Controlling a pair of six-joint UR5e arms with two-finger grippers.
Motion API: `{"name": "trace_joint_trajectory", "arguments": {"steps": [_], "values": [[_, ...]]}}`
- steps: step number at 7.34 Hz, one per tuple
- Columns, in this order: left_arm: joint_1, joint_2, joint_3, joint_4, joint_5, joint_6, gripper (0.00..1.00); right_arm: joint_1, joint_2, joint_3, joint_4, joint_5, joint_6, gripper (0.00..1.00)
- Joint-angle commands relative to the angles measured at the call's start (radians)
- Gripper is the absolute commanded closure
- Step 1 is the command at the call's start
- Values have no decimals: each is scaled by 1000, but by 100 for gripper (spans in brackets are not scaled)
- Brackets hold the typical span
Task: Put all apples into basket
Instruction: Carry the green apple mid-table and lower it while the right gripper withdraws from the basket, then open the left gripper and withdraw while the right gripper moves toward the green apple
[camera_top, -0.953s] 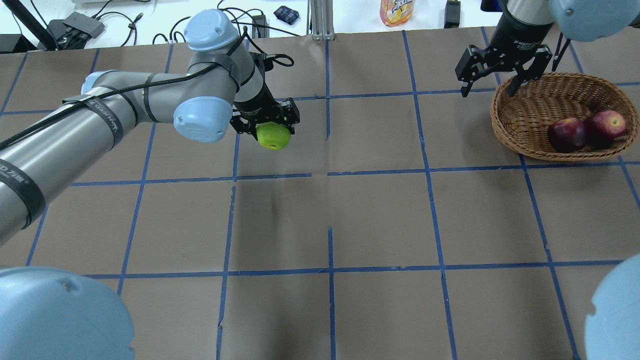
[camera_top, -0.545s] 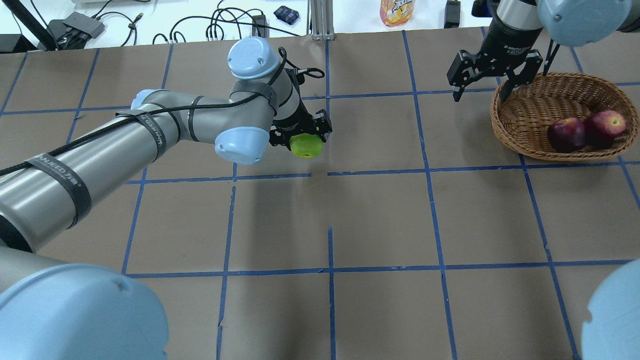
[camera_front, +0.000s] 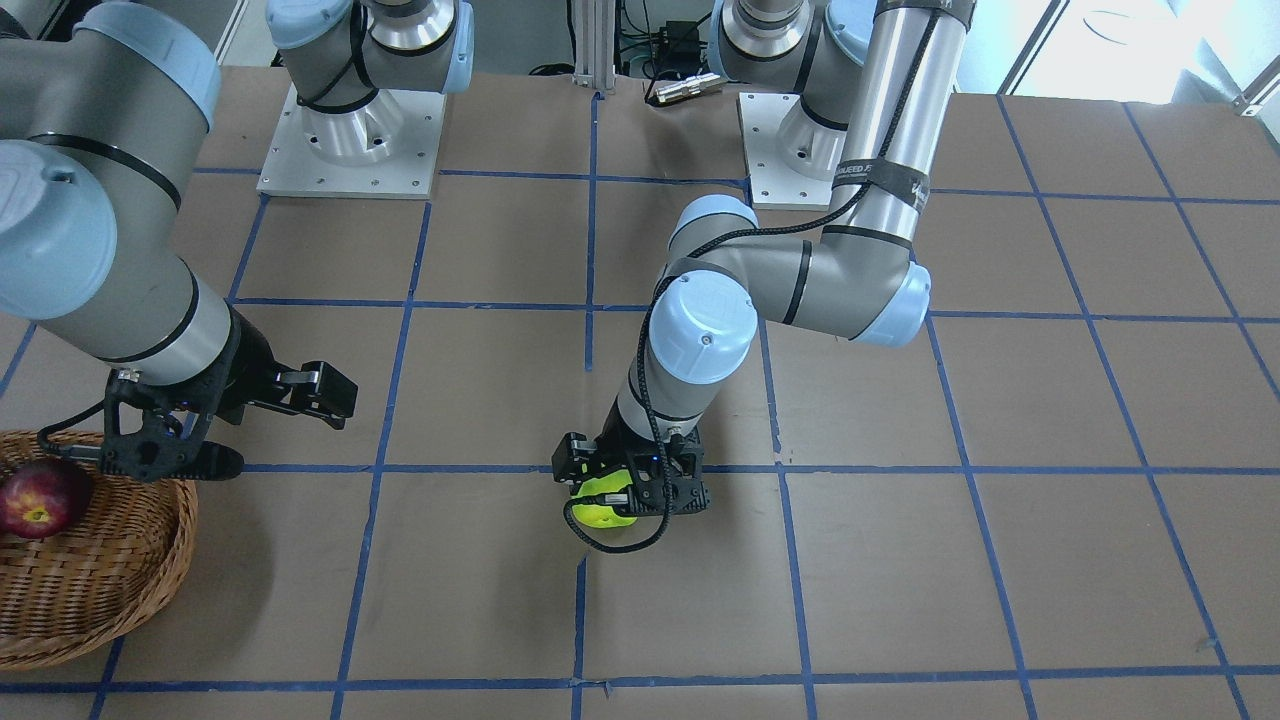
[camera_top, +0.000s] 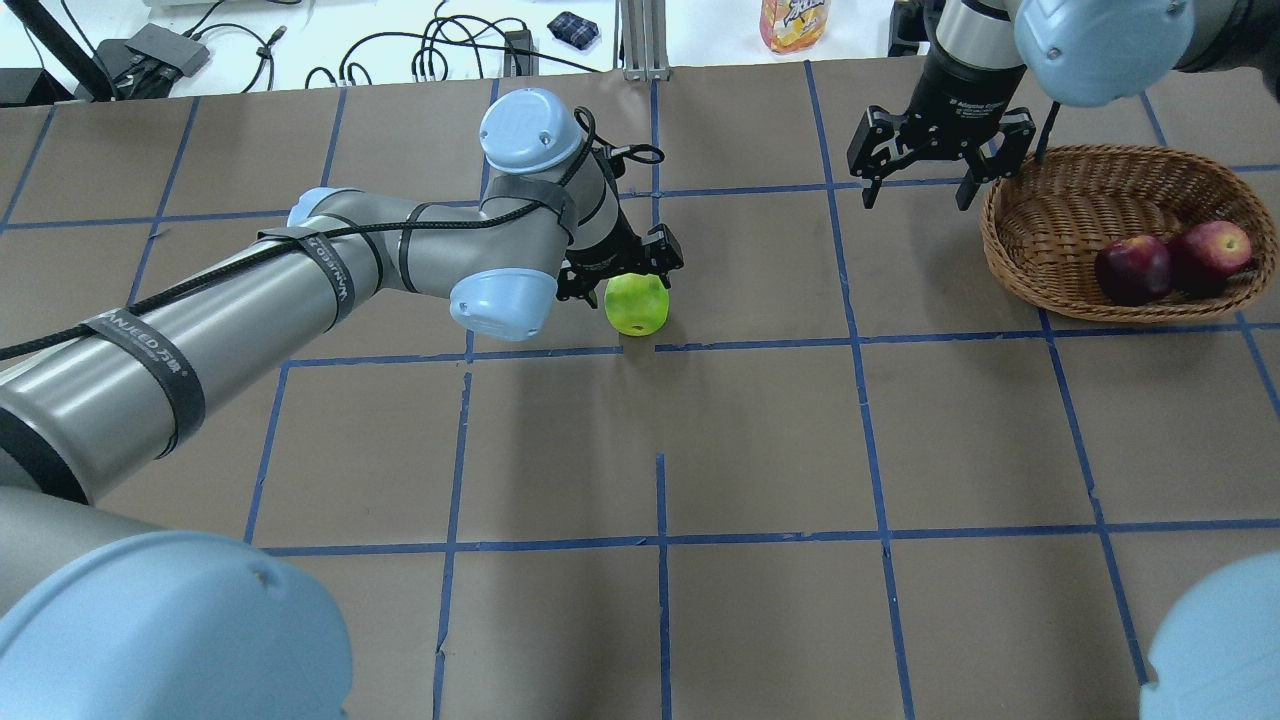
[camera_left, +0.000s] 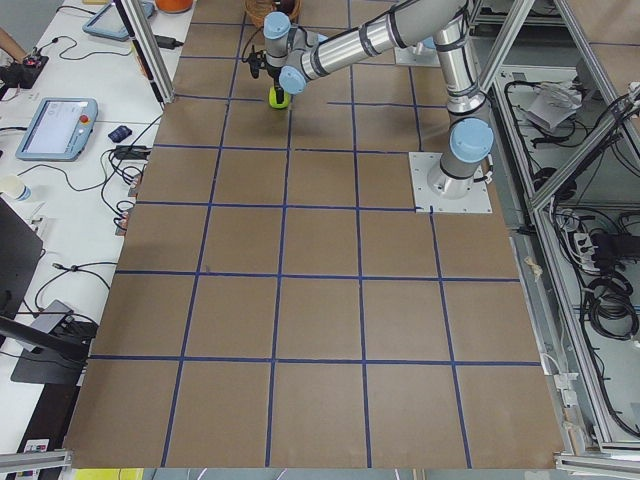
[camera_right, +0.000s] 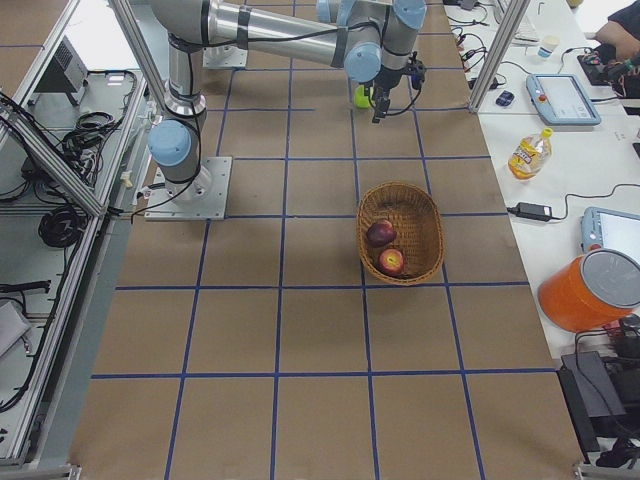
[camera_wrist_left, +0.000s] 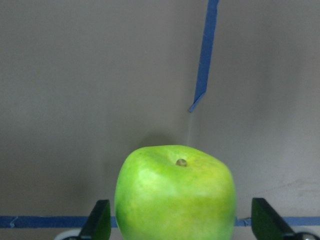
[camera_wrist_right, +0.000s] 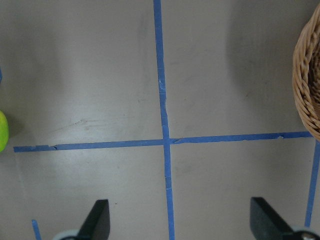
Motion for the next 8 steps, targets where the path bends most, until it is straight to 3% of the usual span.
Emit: {"name": "trace_joint_trajectory", "arguments": {"steps": [1,2,3,4,6,8], "values": [[118,81,32,-99,-12,101,0,31,0,0,-1,3,47,0],[213,142,78,-214,-90,206,0,83,5,-1,-4,2,136,0],[247,193,91,-362,-88,323,0,145,15,2,-56,3,216,0],[254,241,94,-430,-59,371,0,201,34,8,-88,11,292,0],[250,322,82,-592,87,396,0,300,93,20,-203,20,478,0],[255,382,170,-688,97,396,0,378,179,22,-336,19,611,0]]}}
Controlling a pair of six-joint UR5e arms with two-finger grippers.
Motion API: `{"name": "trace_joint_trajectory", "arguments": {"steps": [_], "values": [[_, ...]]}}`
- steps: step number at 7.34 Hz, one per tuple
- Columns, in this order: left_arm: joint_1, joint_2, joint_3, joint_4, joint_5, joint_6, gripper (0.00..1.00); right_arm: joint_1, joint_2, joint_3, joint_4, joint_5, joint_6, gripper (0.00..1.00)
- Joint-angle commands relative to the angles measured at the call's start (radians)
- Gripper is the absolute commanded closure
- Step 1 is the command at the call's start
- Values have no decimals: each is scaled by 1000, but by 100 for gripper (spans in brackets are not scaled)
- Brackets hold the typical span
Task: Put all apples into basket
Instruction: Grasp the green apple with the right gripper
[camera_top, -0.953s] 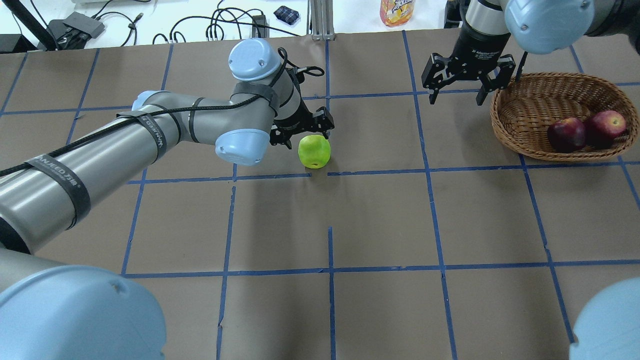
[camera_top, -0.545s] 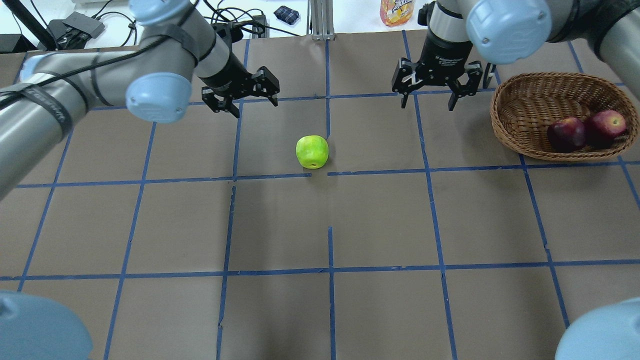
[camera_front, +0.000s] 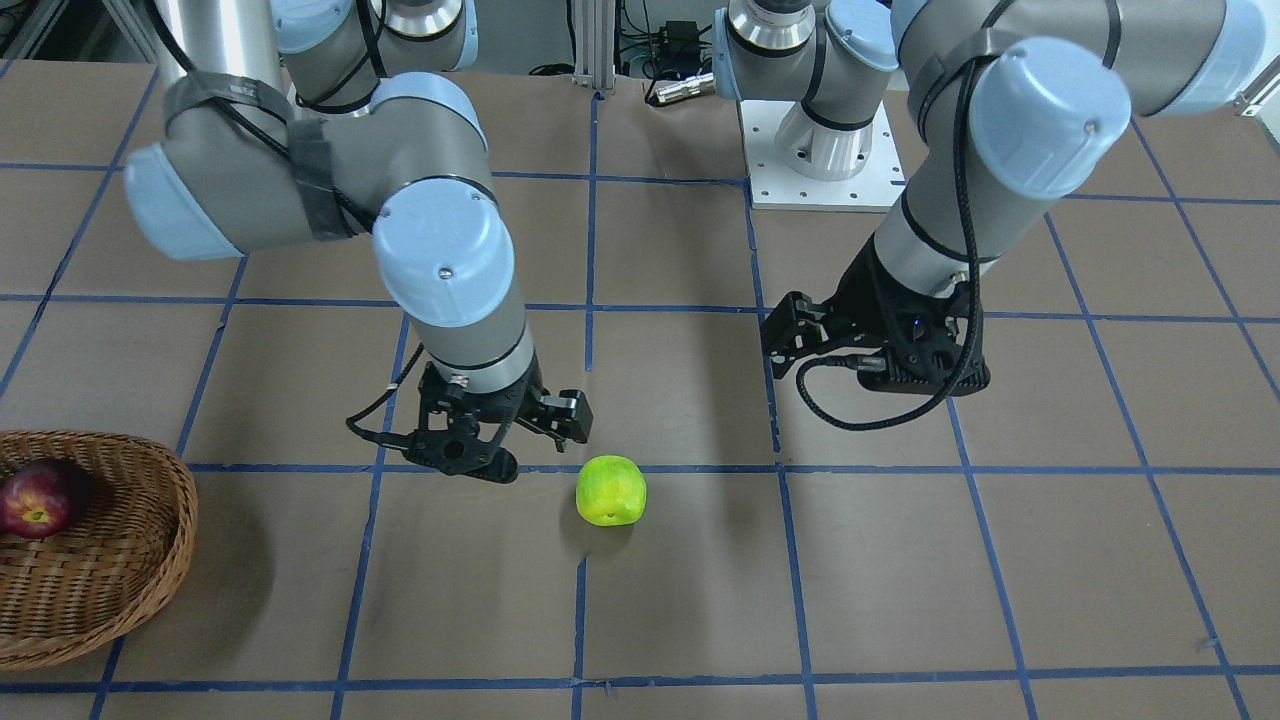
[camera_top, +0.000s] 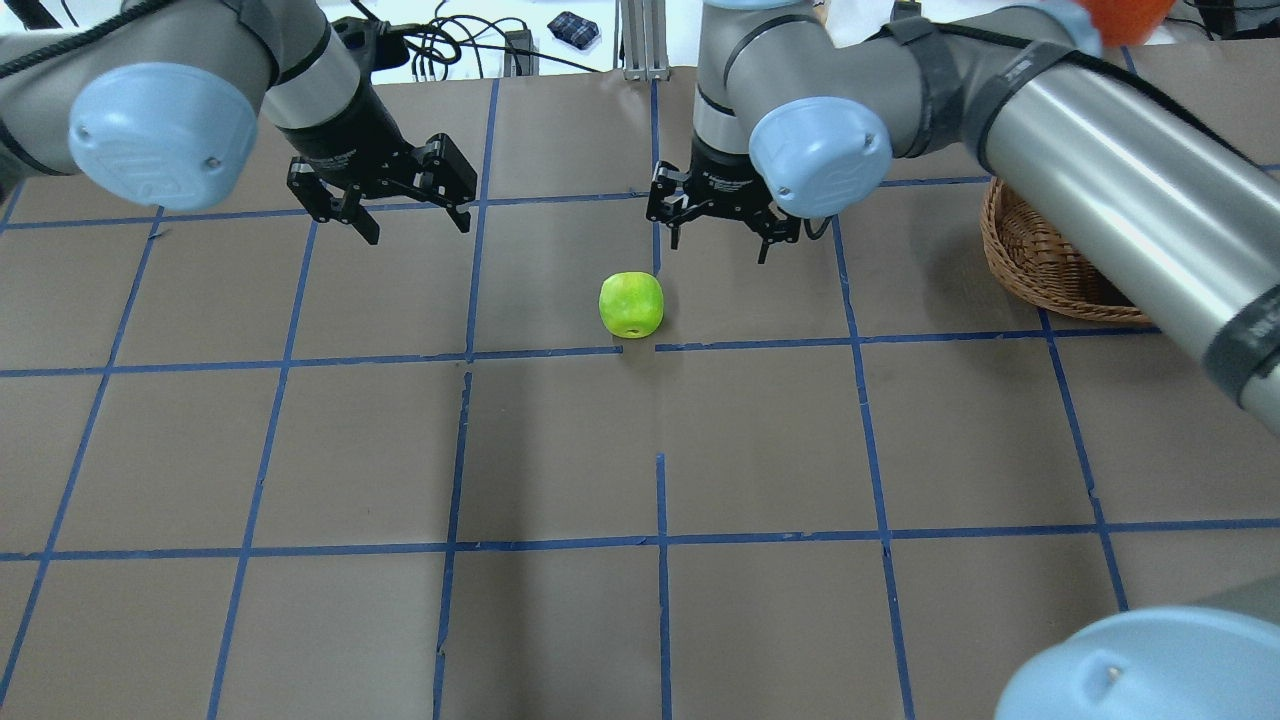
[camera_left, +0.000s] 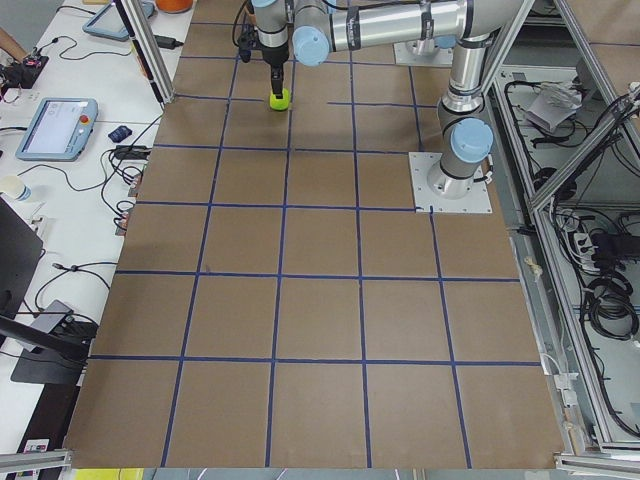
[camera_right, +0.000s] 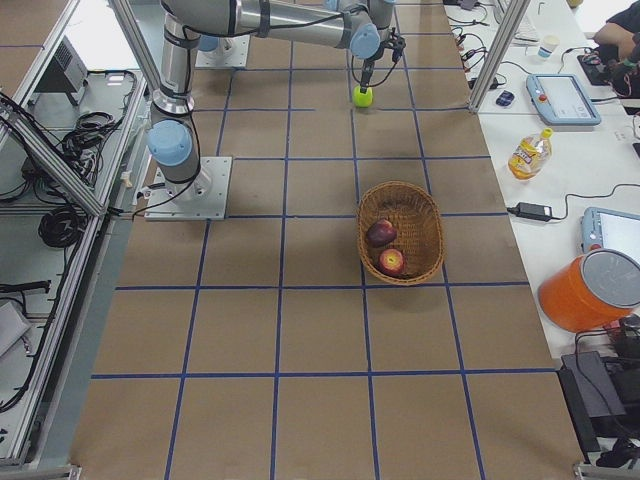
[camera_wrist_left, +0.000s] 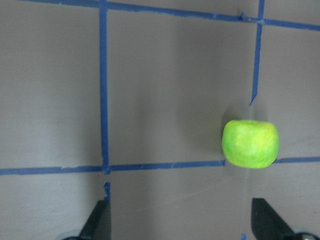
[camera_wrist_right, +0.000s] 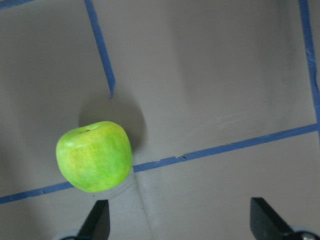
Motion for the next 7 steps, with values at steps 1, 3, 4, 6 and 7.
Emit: {"name": "trace_joint_trajectory", "arguments": {"steps": [1,3,4,6,7], "values": [[1,34,77,-103,41,-5,0,62,85,0,-145,1,136,0],[3,43,105,-152,62,1,0,79,127,-8,-183,2,151,0],[21,63,108,-178,84,1,0,79,144,-12,-190,37,151,0],[29,66,101,-199,60,-2,0,79,162,-6,-204,60,151,0],[29,80,158,-168,14,-4,0,79,180,-3,-204,60,148,0]]}}
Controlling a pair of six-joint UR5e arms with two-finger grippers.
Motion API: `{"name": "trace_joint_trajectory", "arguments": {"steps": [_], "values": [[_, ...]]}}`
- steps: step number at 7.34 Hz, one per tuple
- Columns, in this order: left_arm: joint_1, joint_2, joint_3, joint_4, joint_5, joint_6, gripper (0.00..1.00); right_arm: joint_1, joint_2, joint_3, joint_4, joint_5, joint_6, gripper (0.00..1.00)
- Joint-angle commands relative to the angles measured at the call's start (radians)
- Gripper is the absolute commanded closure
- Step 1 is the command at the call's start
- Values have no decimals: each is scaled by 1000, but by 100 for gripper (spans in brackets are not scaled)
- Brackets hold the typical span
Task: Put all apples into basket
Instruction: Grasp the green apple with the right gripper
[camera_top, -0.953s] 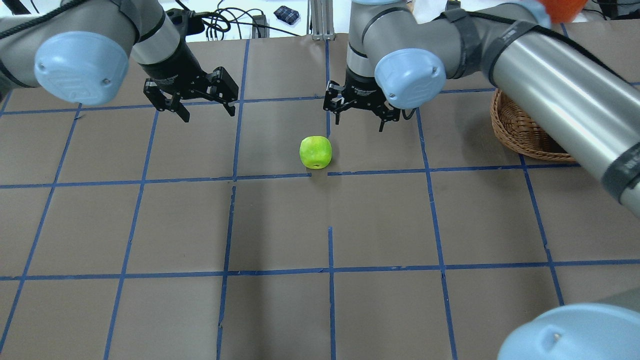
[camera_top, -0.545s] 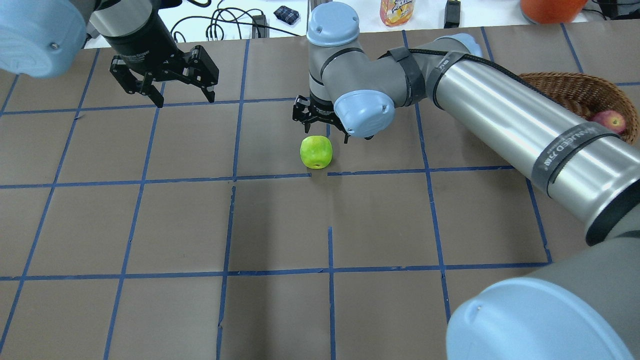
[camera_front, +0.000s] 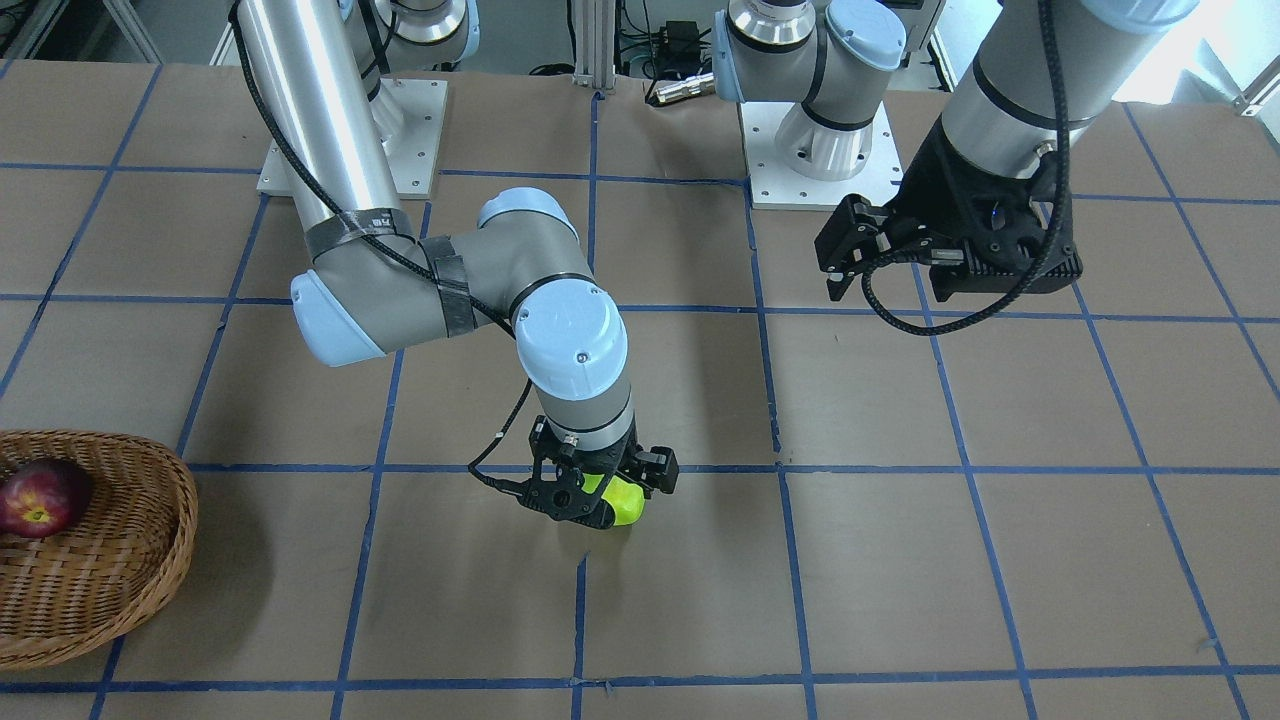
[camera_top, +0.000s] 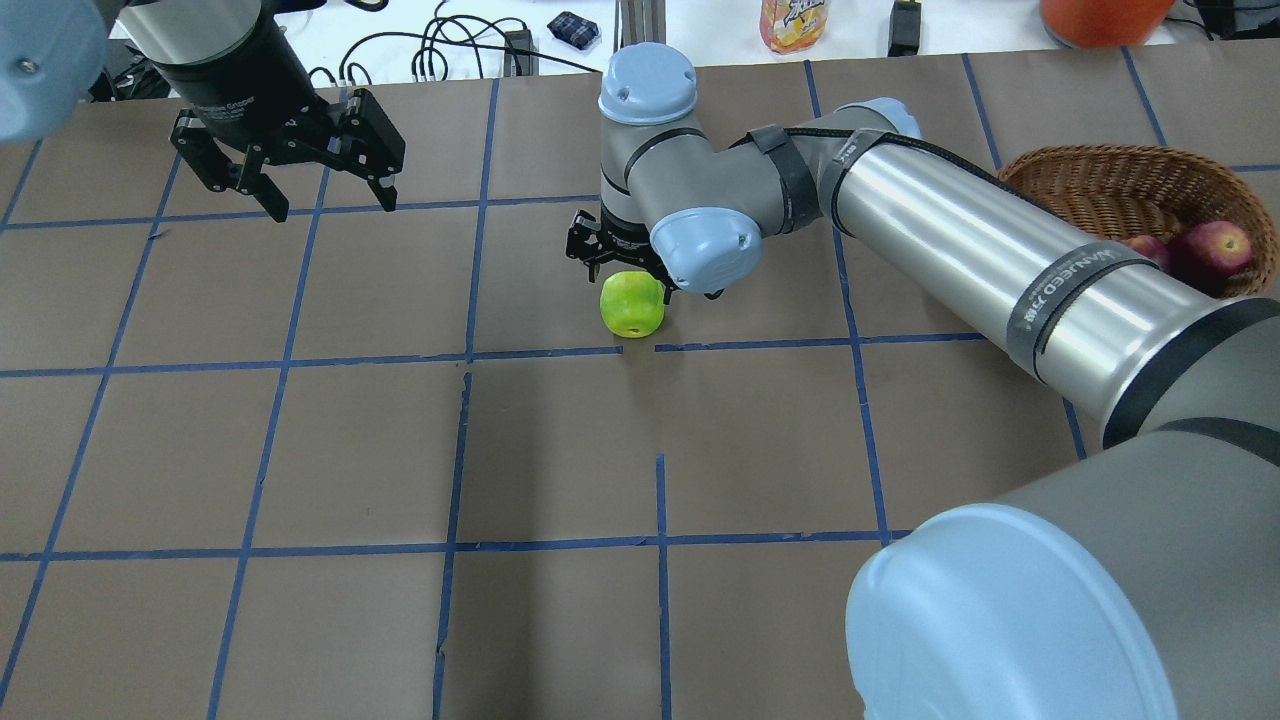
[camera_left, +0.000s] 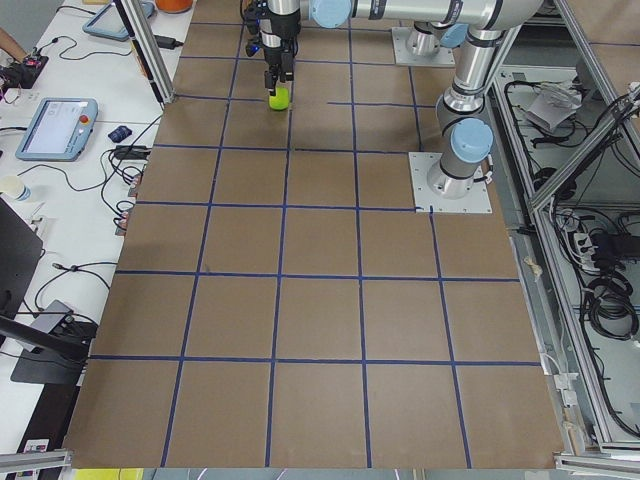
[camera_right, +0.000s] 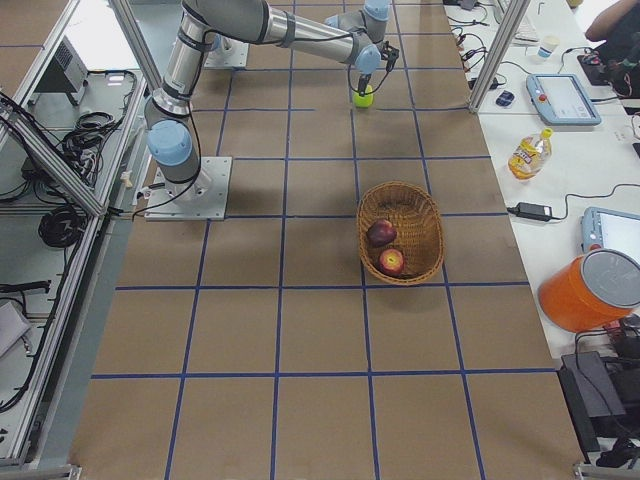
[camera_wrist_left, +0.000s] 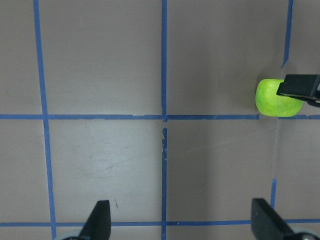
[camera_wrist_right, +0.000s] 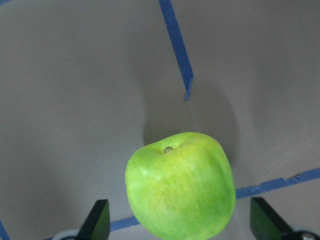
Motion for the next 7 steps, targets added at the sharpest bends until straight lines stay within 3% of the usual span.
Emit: {"name": "trace_joint_trajectory", "arguments": {"steps": [1,2,3,4,5,6,7], "values": [[7,-8,65,-31,18,5,0,0,34,2,-3,5,-2,0],[10,-32,65,-41,63,4,0,0,46,1,-3,5,-2,0],[9,-43,68,-55,-2,-13,0,0,66,-2,-24,6,-7,0],[10,-45,44,-46,-14,4,0,0,83,4,-78,5,-1,14],[9,-40,54,-41,14,7,0,0,83,4,-74,6,-5,64],[12,-20,33,-52,52,7,0,0,80,2,-68,9,-11,96],[9,3,5,-85,57,7,0,-6,70,-7,-63,6,-11,100]]}}
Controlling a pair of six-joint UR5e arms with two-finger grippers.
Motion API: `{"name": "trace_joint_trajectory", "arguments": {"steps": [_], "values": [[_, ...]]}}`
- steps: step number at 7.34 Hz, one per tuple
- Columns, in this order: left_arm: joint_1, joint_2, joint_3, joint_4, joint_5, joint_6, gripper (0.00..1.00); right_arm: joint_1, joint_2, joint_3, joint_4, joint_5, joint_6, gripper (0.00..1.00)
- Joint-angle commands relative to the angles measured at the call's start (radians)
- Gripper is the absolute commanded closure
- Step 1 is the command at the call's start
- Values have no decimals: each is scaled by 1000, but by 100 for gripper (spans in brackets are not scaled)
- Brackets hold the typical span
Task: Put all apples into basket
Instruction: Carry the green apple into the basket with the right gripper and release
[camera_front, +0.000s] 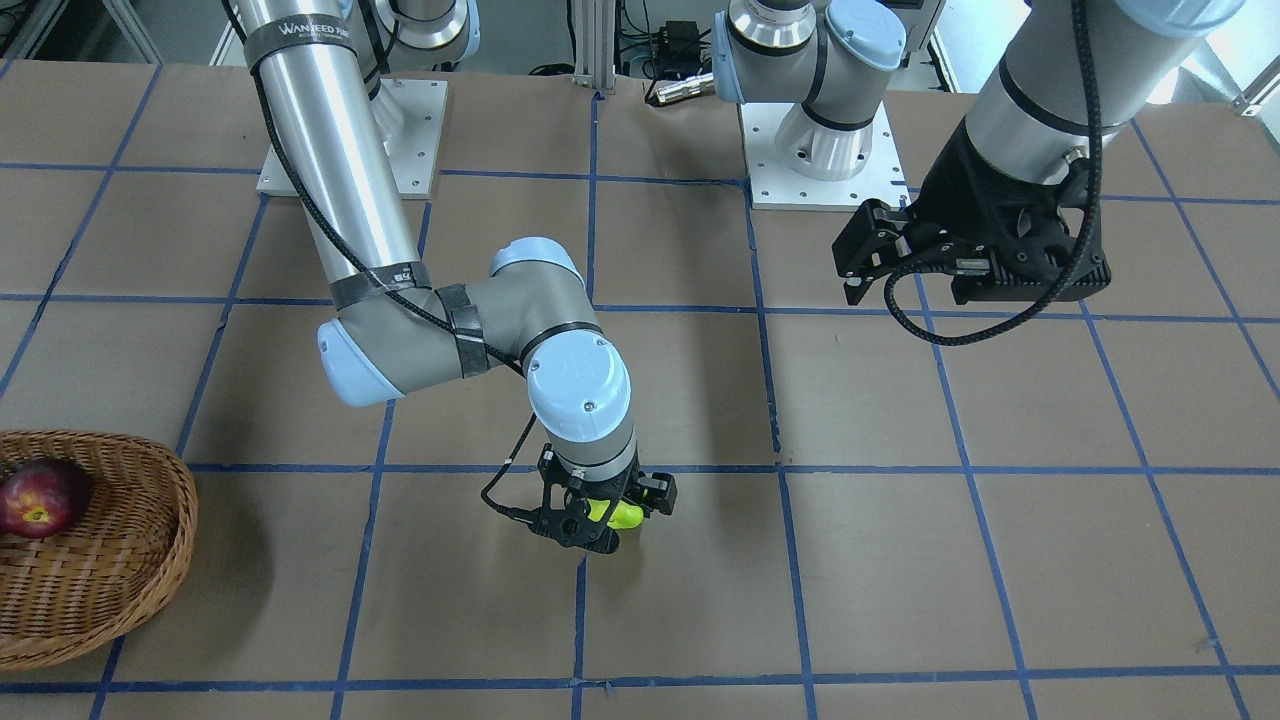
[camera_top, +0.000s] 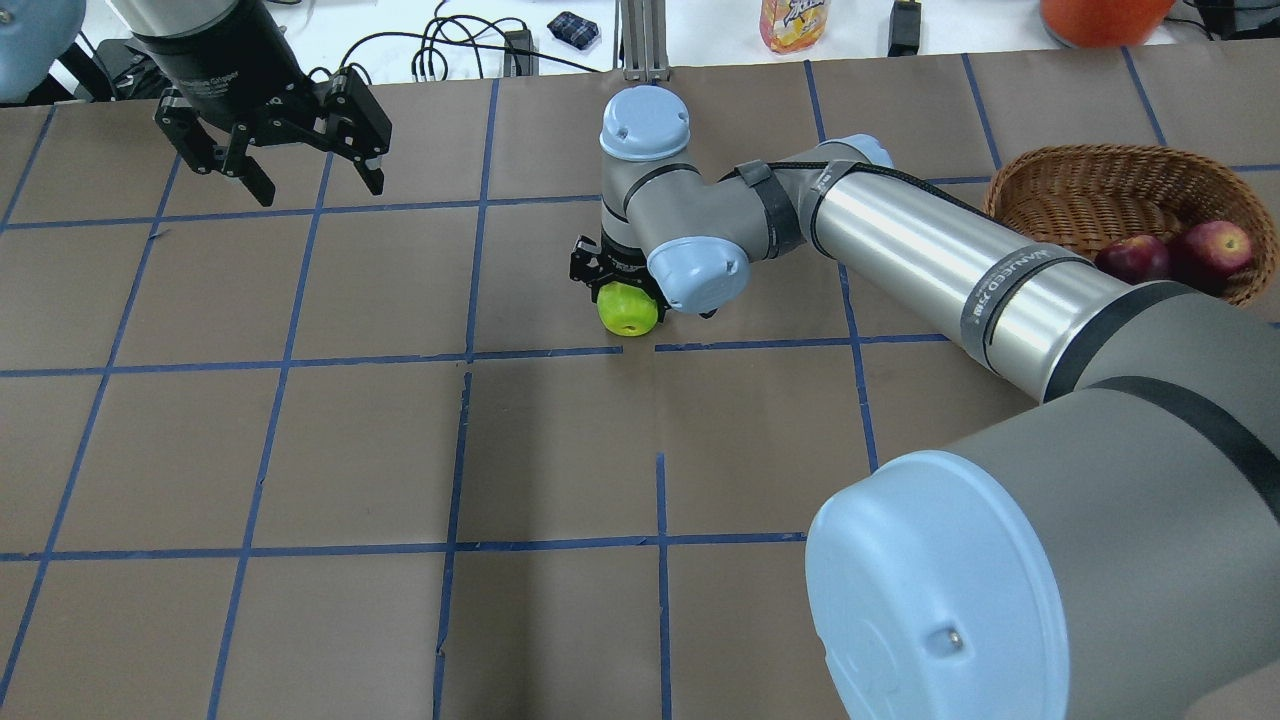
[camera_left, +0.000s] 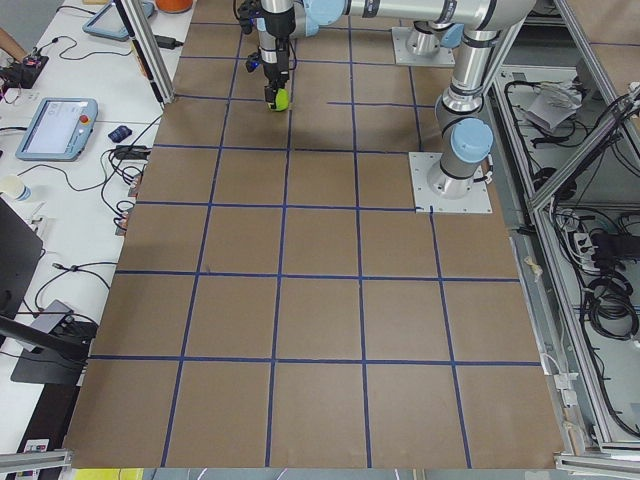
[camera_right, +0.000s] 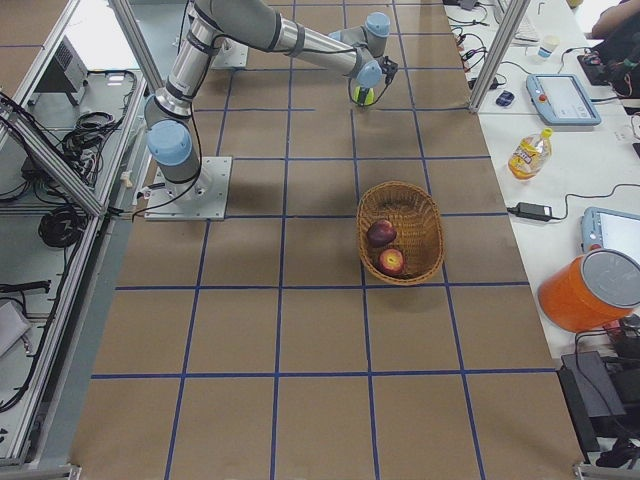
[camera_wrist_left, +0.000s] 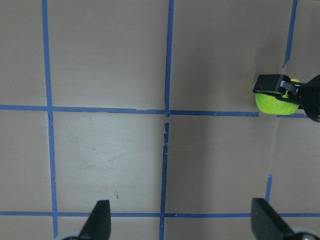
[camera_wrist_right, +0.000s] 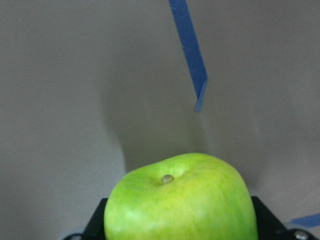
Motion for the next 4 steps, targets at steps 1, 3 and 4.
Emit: {"name": "trace_joint_trajectory", "arguments": {"steps": [1,3,4], "values": [[-2,40,-39,-26,16,1,0,-23,-60,-11,70,-1,-4,100],[0,37,-38,-19,10,-7,0,-150,-192,-11,289,-9,-105,100],[-3,41,-38,13,2,-11,0,-225,-264,-12,383,-4,-218,100]]}}
